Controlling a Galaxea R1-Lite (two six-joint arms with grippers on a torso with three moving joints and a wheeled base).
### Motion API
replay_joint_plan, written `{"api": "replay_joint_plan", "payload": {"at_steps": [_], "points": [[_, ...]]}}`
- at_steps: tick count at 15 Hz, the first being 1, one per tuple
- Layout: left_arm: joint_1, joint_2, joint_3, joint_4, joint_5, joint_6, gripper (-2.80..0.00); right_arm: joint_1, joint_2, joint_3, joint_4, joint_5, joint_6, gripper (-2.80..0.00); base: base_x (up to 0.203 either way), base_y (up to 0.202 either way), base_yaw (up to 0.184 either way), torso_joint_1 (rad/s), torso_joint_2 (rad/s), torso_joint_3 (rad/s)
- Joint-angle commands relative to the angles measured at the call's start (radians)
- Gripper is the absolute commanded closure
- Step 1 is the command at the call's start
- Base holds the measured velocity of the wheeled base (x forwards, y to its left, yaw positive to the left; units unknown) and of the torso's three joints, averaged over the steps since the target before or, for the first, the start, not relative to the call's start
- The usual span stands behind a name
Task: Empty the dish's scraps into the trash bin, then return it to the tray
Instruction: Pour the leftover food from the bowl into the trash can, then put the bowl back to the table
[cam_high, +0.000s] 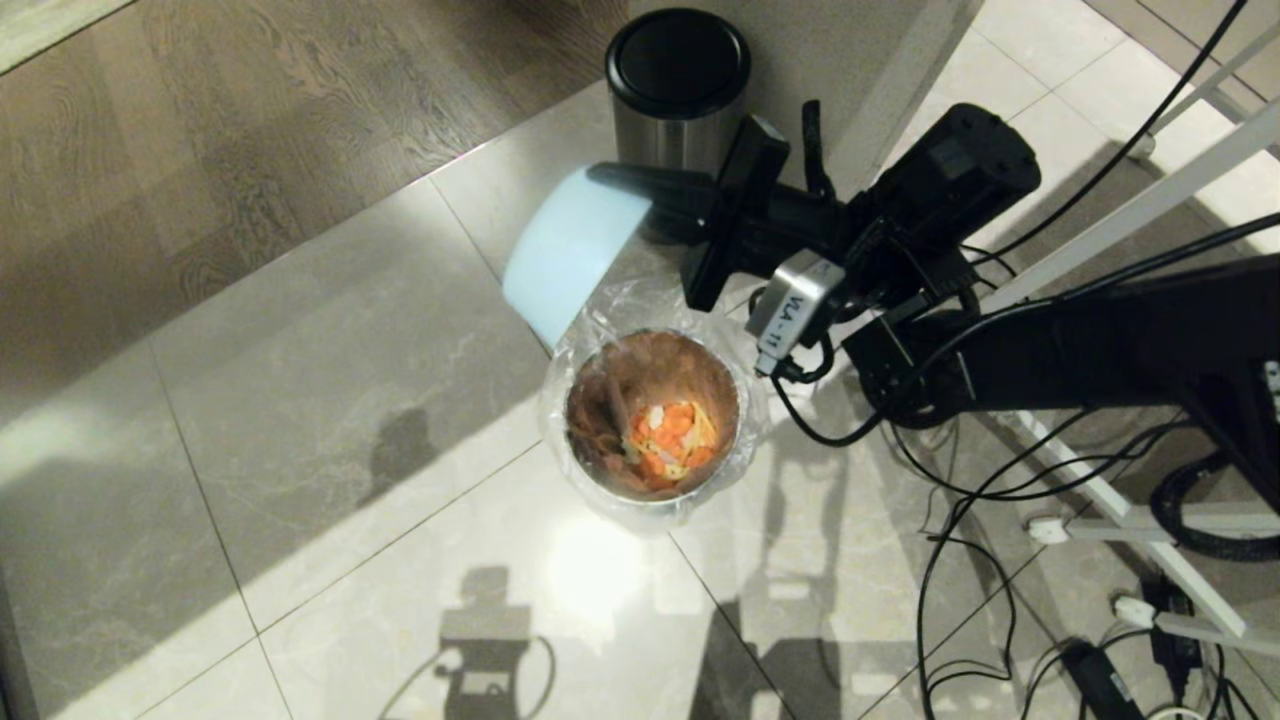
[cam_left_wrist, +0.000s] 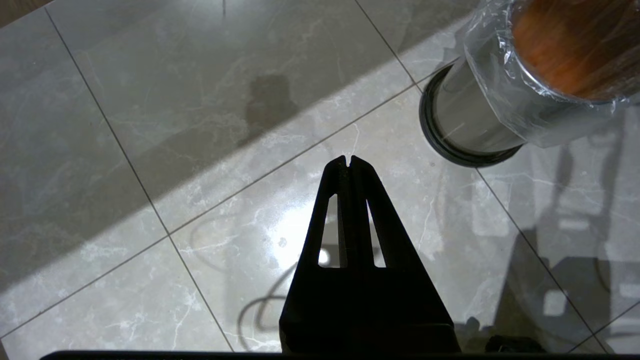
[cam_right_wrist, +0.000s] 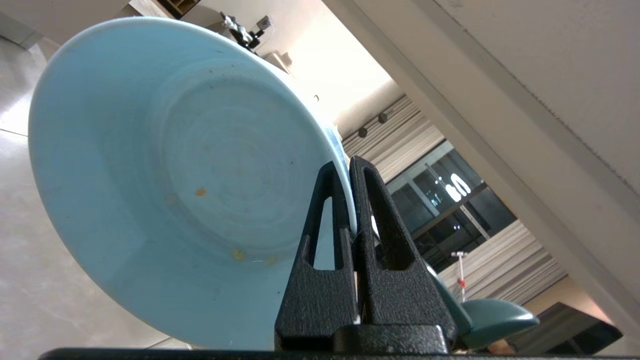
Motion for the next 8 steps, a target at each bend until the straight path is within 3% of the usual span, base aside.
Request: {"api": "replay_joint_plan", "payload": {"at_steps": [1, 3, 6, 8], "points": [[-0.001, 0.0, 0.0, -0.001, 0.0, -0.001, 0.0, 0.004, 0.0, 0.026, -0.015, -0.007, 0.006, 0.0, 0.0, 0.0, 0.0, 0.0, 0.0, 0.0], [0.001, 0.0, 0.0, -0.001, 0.0, -0.001, 0.0, 0.003, -0.005, 0.025, -0.013, -0.097, 0.038, 0.0, 0.0, 0.0, 0.0, 0.0, 0.0, 0.0], [0.0, 0.001, 0.0, -0.001, 0.0, -0.001, 0.0, 0.004, -0.017, 0.038, -0.007, -0.349, 0.183, 0.0, 0.0, 0.0, 0.0, 0.0, 0.0, 0.0], [0.0, 0.0, 0.0, -0.001, 0.0, -0.001, 0.0, 0.003, -0.047, 0.082, 0.092, -0.506, 0.275, 0.0, 0.0, 0.0, 0.0, 0.0, 0.0, 0.0]]}}
